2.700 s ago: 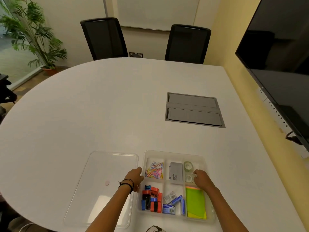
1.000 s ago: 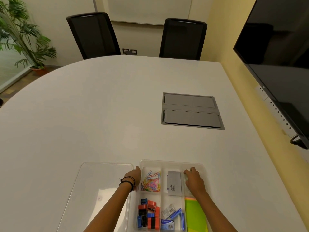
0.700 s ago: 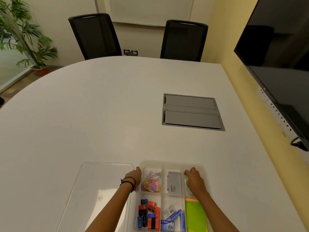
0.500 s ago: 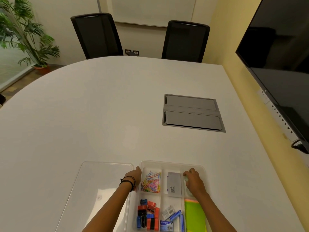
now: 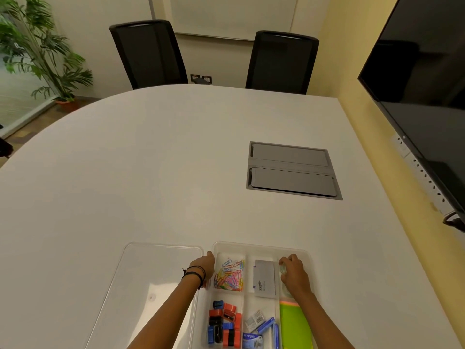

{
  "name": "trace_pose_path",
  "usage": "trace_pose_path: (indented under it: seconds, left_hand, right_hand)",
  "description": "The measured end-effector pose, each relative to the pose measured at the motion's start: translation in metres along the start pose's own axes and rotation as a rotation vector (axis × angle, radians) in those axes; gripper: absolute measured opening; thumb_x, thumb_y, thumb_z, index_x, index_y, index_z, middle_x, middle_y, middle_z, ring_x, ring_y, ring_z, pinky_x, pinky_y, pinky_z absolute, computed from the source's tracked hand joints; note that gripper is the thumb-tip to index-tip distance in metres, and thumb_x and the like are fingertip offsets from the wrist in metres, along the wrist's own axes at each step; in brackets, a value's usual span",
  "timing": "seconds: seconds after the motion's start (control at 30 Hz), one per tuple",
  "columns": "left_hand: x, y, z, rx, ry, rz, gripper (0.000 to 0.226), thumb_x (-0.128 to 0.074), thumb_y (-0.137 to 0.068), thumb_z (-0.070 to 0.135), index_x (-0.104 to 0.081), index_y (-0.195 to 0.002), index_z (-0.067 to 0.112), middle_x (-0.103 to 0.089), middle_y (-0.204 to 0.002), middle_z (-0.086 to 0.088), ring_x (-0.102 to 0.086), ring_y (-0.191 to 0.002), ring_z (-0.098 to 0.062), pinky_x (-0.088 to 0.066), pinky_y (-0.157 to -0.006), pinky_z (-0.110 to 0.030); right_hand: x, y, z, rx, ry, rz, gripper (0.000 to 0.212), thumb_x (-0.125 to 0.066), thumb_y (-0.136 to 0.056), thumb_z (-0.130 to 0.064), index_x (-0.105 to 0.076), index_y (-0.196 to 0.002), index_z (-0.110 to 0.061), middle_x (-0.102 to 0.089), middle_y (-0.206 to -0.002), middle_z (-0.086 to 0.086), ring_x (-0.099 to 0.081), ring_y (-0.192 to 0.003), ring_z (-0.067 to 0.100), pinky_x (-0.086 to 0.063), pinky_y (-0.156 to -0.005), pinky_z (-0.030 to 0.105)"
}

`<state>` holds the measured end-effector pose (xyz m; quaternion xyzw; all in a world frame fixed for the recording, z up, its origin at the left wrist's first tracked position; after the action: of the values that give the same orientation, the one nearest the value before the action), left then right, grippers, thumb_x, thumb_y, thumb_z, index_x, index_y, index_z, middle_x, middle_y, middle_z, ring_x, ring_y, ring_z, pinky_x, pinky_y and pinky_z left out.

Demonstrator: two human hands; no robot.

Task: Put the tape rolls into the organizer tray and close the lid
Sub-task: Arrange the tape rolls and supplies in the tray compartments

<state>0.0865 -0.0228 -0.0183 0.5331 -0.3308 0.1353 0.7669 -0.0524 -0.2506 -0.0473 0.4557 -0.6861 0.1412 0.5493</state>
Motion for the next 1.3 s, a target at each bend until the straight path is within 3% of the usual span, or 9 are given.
trace_pose_path:
  seconds: [0.23,0.47,0.73,0.97,1.03,1.1,1.17,1.23,1.3]
  left_hand:
    - [-0.001,-0.002,0.0,-0.007,-0.018,0.006,0.042,-0.043,-0.098,0.012,-0.028,-0.135,-0.003,-0.056,-0.13,-0.022,-0.059,-0.117,-0.034,-0.05,-0.1,-0.042]
    - [-0.002,-0.002,-0.002,0.01,0.051,-0.026,0.044,-0.042,-0.098,0.01,-0.023,-0.135,-0.003,-0.055,-0.128,-0.025,-0.062,-0.111,-0.038,-0.054,-0.094,-0.046]
    - [-0.003,-0.002,-0.004,-0.007,0.027,-0.021,0.043,-0.046,-0.097,0.006,-0.025,-0.134,-0.002,-0.058,-0.127,-0.024,-0.064,-0.109,-0.038,-0.054,-0.094,-0.046]
    - [-0.004,-0.001,-0.004,-0.006,0.12,-0.043,0.042,-0.042,-0.097,0.005,-0.022,-0.134,0.0,-0.056,-0.132,-0.022,-0.064,-0.107,-0.039,-0.055,-0.092,-0.048]
    - [-0.004,0.0,-0.004,-0.008,0.133,-0.036,0.04,-0.042,-0.097,0.005,-0.025,-0.132,0.0,-0.057,-0.13,-0.022,-0.065,-0.106,-0.038,-0.056,-0.091,-0.048]
    - [-0.004,0.0,-0.003,-0.013,0.119,-0.03,0.042,-0.045,-0.097,0.007,-0.025,-0.133,0.0,-0.057,-0.128,-0.024,-0.066,-0.105,-0.037,-0.056,-0.09,-0.047]
    - [-0.004,0.001,-0.002,-0.019,0.109,-0.024,0.042,-0.044,-0.097,0.008,-0.025,-0.133,0.001,-0.058,-0.127,-0.023,-0.066,-0.105,-0.037,-0.056,-0.09,-0.046]
    - [-0.004,0.001,-0.002,-0.019,0.108,-0.019,0.041,-0.043,-0.097,0.009,-0.025,-0.133,0.001,-0.058,-0.129,-0.02,-0.066,-0.106,-0.036,-0.056,-0.092,-0.045]
    - [-0.005,0.0,-0.003,-0.019,0.114,-0.018,0.04,-0.042,-0.097,0.009,-0.025,-0.133,0.001,-0.057,-0.131,-0.019,-0.065,-0.107,-0.036,-0.055,-0.093,-0.045]
  right_hand:
    - [0.002,0.003,-0.002,-0.022,0.012,0.005,0.035,-0.055,-0.084,0.002,-0.055,-0.117,-0.011,-0.048,-0.121,0.01,-0.048,-0.111,0.023,-0.052,-0.077,0.032]
    - [0.008,0.011,-0.004,-0.017,-0.067,0.009,0.048,-0.061,-0.086,-0.012,-0.044,-0.131,-0.014,-0.046,-0.13,0.009,-0.047,-0.119,0.023,-0.05,-0.087,0.032]
    - [0.047,0.037,0.018,-0.12,-0.365,0.329,0.031,-0.055,-0.09,-0.001,-0.055,-0.12,0.0,-0.06,-0.122,0.018,-0.06,-0.107,0.031,-0.051,-0.088,0.038]
    - [0.027,0.051,0.028,-0.15,-0.271,0.082,0.04,-0.055,-0.091,-0.009,-0.048,-0.129,0.0,-0.058,-0.127,0.02,-0.055,-0.118,0.029,-0.047,-0.097,0.034]
    - [0.02,0.054,0.02,-0.123,-0.196,0.044,0.033,-0.055,-0.092,-0.013,-0.052,-0.123,-0.003,-0.058,-0.124,0.018,-0.056,-0.113,0.028,-0.046,-0.092,0.032]
    - [0.017,0.058,0.014,-0.12,-0.084,0.012,0.006,-0.052,-0.093,-0.019,-0.053,-0.099,-0.019,-0.059,-0.116,0.015,-0.057,-0.105,0.025,-0.046,-0.083,0.031]
    - [0.013,0.058,0.013,-0.131,-0.011,0.01,0.037,-0.05,-0.094,-0.022,-0.026,-0.068,-0.033,-0.059,-0.112,0.013,-0.058,-0.099,0.024,-0.041,-0.072,0.03]
    - [0.011,0.058,0.013,-0.129,-0.015,0.033,0.053,-0.05,-0.094,-0.021,-0.009,-0.061,-0.032,-0.059,-0.11,0.014,-0.056,-0.092,0.022,-0.032,-0.067,0.025]
    - [0.012,0.057,0.012,-0.13,-0.044,0.065,0.055,-0.051,-0.093,-0.016,-0.009,-0.06,-0.032,-0.059,-0.107,0.014,-0.05,-0.086,0.018,-0.031,-0.067,0.025]
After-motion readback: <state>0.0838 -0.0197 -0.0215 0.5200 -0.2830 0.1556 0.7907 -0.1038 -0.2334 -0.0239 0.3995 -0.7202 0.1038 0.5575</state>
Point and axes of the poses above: each hand's wrist, its own y-axis away from the middle knuckle, its own x-axis out of the back of the hand, z = x × y, the point moved 6 cm from there along -y, towards the middle knuckle
